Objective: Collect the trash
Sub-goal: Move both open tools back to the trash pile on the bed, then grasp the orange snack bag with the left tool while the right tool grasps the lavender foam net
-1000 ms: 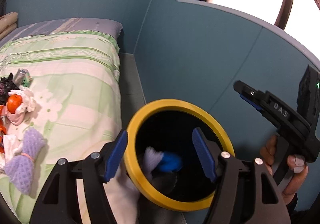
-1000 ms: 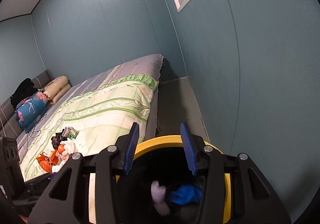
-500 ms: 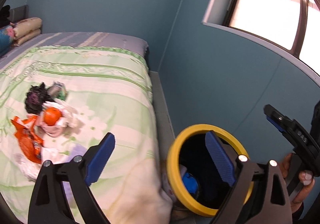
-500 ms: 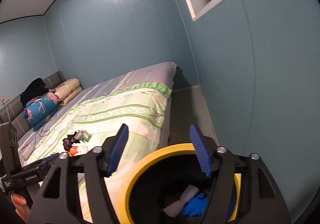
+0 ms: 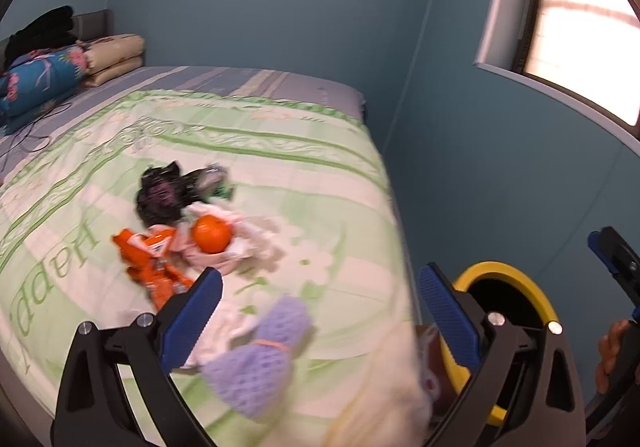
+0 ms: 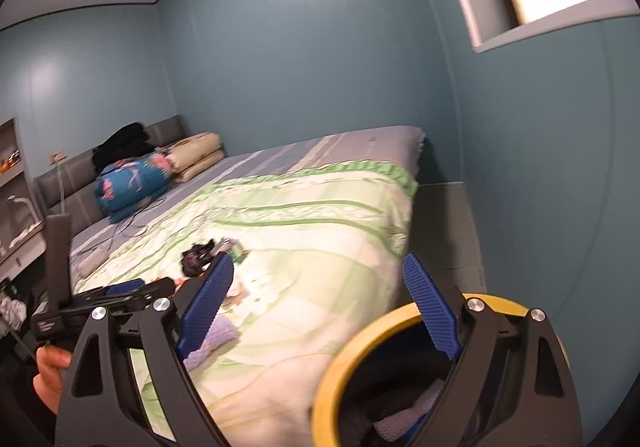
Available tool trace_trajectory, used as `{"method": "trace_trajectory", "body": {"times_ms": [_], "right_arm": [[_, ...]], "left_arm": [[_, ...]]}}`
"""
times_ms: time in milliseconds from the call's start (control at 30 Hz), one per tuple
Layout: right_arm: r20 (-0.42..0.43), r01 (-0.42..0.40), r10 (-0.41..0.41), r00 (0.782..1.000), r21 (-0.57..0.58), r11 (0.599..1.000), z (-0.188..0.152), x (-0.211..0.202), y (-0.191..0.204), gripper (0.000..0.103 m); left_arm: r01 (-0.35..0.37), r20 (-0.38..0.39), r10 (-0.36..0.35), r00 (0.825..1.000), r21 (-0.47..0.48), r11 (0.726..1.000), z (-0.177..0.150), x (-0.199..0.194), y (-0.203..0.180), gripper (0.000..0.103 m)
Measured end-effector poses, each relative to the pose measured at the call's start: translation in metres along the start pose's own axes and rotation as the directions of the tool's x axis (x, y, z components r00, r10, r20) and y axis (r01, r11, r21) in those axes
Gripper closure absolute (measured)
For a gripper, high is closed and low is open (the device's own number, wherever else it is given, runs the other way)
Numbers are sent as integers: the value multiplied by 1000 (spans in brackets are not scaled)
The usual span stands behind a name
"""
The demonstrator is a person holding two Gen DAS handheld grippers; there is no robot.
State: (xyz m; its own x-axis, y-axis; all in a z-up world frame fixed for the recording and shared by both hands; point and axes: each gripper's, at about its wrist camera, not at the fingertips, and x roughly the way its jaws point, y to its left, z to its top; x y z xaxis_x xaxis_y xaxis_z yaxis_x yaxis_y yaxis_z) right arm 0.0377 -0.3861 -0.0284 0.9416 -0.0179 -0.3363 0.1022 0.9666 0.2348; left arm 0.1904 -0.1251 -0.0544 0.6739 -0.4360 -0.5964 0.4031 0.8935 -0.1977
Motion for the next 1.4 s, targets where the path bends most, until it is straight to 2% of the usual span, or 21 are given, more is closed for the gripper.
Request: {"method": "trace_trajectory", "body": {"times_ms": [367,600,700,967,1200,1400], "right_arm": [[-126,-130,120,985,-75,989,-30,51,60,20],[-234,-225,190,953,-132,965,-67,86,104,20],[-282,-244,192,940,-163,956,-85,100,121,20],[-341,-293,204,917,-232,928,-112,123,152,20],[-359,-300,187,914,-289,909,-123,138,172,20],[-383,-264,127,915,-331,906,-132,155,179,20]], "left_arm": [[-135,-54,130,990,-89,987,-15,16,78,8],[-188,-91,175,980,-154,970,-22,30,120,8],[-198,-107,181,978,-179,964,-23,38,132,8],[-214,-137,186,973,-230,950,-22,56,149,8],[-221,-151,187,971,-246,944,-18,68,156,8],[-251,-174,214,961,-235,939,-18,80,164,8]]}}
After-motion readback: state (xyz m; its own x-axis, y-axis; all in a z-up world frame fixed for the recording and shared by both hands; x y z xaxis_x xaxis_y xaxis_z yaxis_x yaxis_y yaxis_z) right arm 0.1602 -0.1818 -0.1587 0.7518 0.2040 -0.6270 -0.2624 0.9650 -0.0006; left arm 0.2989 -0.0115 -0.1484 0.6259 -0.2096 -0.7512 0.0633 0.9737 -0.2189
